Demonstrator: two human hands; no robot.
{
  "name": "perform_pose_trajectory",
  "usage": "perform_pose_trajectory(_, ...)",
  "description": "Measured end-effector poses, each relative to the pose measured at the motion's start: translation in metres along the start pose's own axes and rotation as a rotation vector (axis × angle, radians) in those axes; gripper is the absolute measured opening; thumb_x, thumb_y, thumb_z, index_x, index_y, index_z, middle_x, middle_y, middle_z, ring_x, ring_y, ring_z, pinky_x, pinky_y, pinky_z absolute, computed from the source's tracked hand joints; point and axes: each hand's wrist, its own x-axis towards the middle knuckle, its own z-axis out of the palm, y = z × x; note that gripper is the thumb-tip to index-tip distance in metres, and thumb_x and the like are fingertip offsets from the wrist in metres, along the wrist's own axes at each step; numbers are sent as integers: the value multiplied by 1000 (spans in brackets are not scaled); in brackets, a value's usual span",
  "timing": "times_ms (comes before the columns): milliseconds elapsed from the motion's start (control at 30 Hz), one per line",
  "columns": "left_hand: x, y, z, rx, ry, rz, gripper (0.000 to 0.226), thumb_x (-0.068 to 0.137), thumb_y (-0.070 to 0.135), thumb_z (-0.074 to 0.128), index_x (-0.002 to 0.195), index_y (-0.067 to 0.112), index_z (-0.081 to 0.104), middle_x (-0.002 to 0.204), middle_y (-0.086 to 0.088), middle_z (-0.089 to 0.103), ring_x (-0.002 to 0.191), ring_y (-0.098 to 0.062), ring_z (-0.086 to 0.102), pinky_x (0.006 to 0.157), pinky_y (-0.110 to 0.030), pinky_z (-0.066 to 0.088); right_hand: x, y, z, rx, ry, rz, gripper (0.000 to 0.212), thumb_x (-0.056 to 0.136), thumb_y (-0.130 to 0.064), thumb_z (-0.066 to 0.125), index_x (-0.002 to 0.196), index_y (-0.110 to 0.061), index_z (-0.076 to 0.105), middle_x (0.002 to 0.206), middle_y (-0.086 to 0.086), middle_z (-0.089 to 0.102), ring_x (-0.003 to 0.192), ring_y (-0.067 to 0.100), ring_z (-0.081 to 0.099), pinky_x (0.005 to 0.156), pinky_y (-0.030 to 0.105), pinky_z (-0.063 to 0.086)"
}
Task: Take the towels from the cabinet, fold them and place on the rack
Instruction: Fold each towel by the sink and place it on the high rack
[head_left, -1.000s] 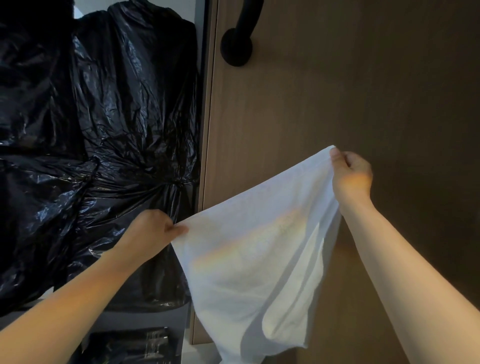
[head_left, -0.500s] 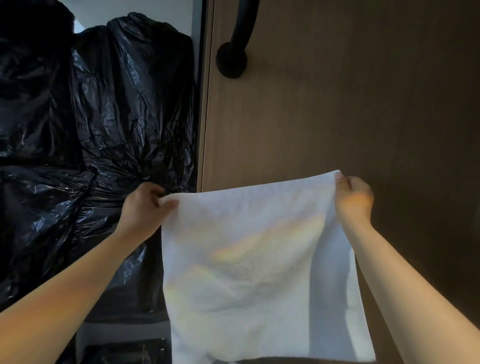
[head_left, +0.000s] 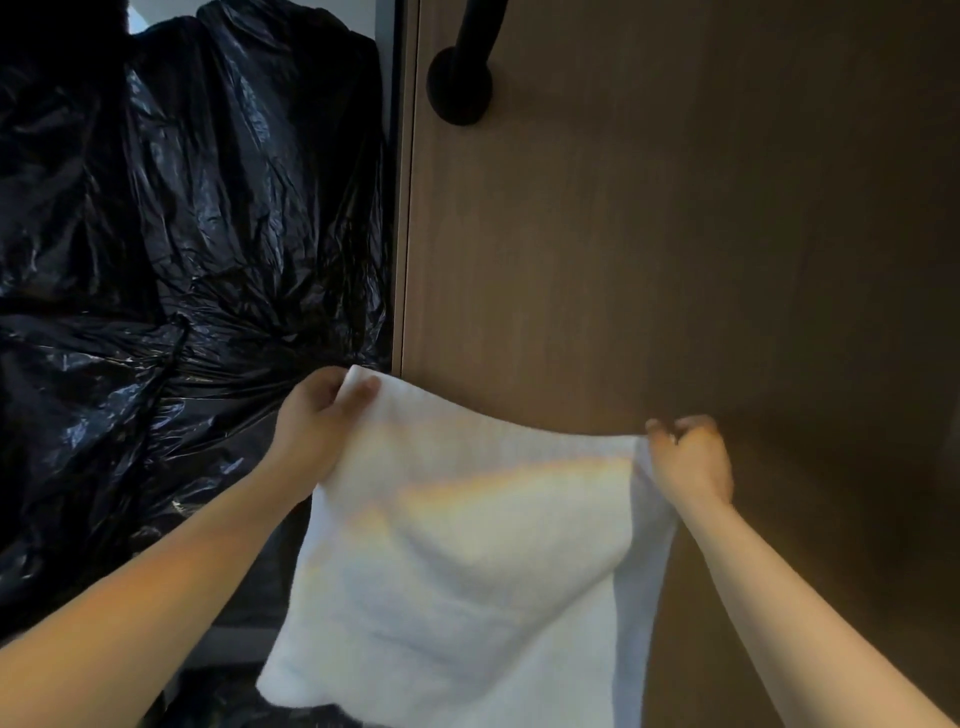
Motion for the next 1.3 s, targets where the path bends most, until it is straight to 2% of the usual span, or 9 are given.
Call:
perform_pose_trajectory(100,-13,9,15,71,-110,74,27,92,36,62,71,19,58,60,11,53,54,-1,47,52,-20,35,-16,-9,3,-10,-122,-210,29,96,-26,60,121,-12,56,115,11,64,103,29,63,80,30,49)
perform_pose_trajectory(200,-30,13,32,161,-231,131,24,90,37,63,72,21,59,64,7,58,57,-1,51,53,-19,36,-47,-31,11,222,-476,-280,16,96,-20,60,112,-21,60,105,-1,68,58,10,65,50,15,45)
perform_pose_trajectory(333,-44,15,41,146,-302,114,12,88,37,65,78,31,66,77,11,66,71,-2,60,59,-16,44,-85,-42,27,368,-762,-334,27,98,-21,57,125,-22,60,105,-12,66,49,9,61,51,19,52)
perform_pose_trajectory(467,-51,18,39,83,-339,106,10,87,34,67,77,35,67,80,19,67,75,4,62,59,-7,45,-102,-38,37,412,-786,-338,21,101,-20,52,116,-17,65,77,5,70,49,9,59,52,21,50)
perform_pose_trajectory(567,-55,20,37,69,-314,81,6,88,33,67,82,32,68,81,15,68,76,1,62,62,-12,45,-105,-37,41,494,-808,-283,22,102,-16,50,99,-3,67,71,23,65,55,16,63,51,23,48)
perform_pose_trajectory(800,-75,5,21,17,-402,-91,10,90,24,65,87,21,74,82,5,75,74,-9,72,64,-19,54,-100,-29,45,531,-599,-240,24,102,-16,48,88,-11,66,56,2,60,51,9,56,52,18,48)
perform_pose_trajectory(967,-80,6,23,43,-332,-42,17,93,23,61,82,26,73,79,6,73,72,-6,68,57,-10,47,-100,-31,38,501,-657,-272,26,101,-23,51,90,-5,67,55,1,59,48,7,56,52,20,50)
perform_pose_trajectory(1133,-83,12,31,61,-361,-2,18,93,23,61,81,22,74,81,-6,71,76,-21,66,71,-32,53,-106,-43,26,592,-738,-267,23,100,-26,54,99,-7,66,63,9,64,50,13,62,52,24,55)
perform_pose_trajectory(1300,-87,15,35,37,-349,42,7,91,25,63,93,30,68,78,3,69,74,-12,66,67,-24,51,-103,-52,17,619,-745,-310,27,100,-23,53,97,2,65,63,11,61,46,10,59,50,22,52)
